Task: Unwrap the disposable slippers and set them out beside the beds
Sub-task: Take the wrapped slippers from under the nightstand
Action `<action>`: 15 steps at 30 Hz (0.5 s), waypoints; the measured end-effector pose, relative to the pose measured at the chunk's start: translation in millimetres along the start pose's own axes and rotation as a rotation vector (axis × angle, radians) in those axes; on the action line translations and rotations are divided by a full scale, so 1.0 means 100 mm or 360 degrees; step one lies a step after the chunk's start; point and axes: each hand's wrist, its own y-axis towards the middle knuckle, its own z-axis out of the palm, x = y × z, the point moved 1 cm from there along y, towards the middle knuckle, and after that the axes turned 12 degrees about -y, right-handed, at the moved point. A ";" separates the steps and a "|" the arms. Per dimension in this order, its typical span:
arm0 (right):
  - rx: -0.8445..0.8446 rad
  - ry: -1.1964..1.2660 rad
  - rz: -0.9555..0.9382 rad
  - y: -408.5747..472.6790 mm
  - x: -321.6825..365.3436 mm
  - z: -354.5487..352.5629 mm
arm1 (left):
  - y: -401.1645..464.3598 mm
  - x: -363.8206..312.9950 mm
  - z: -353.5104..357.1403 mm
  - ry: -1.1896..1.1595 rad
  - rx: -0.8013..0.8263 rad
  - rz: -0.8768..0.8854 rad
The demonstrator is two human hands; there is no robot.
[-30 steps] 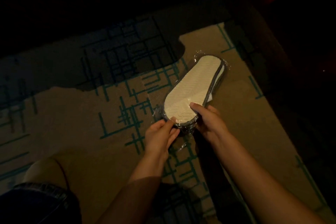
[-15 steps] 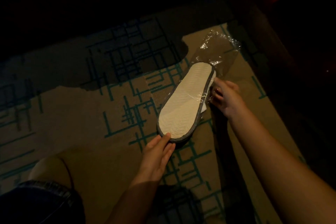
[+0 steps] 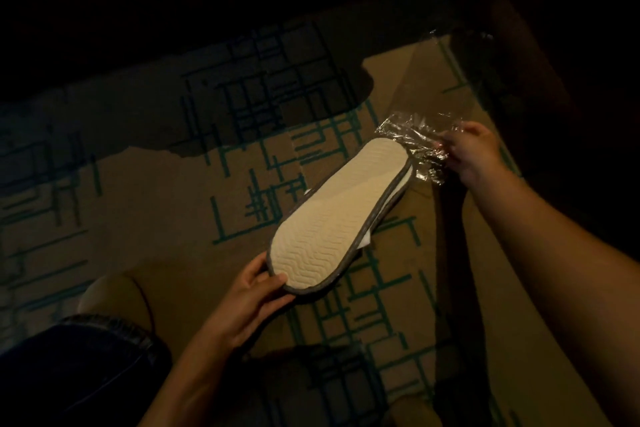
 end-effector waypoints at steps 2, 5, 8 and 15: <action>0.0063 -0.0056 0.0010 0.07 0.02 -0.03 | -0.02 -0.01 -0.12 -0.0039 -0.0006 0.0046; 0.0204 -0.0243 0.0033 0.12 -0.06 -0.02 | 0.01 -0.02 -0.16 -0.0125 -0.0071 0.0169; -0.0035 -0.0528 -0.0124 0.01 -0.12 0.05 | 0.10 -0.03 -0.04 -0.0180 -0.0081 0.0218; -0.0061 -0.2342 -0.1433 -0.60 -0.47 0.36 | 0.27 -0.10 0.28 -0.0477 -0.0034 0.0317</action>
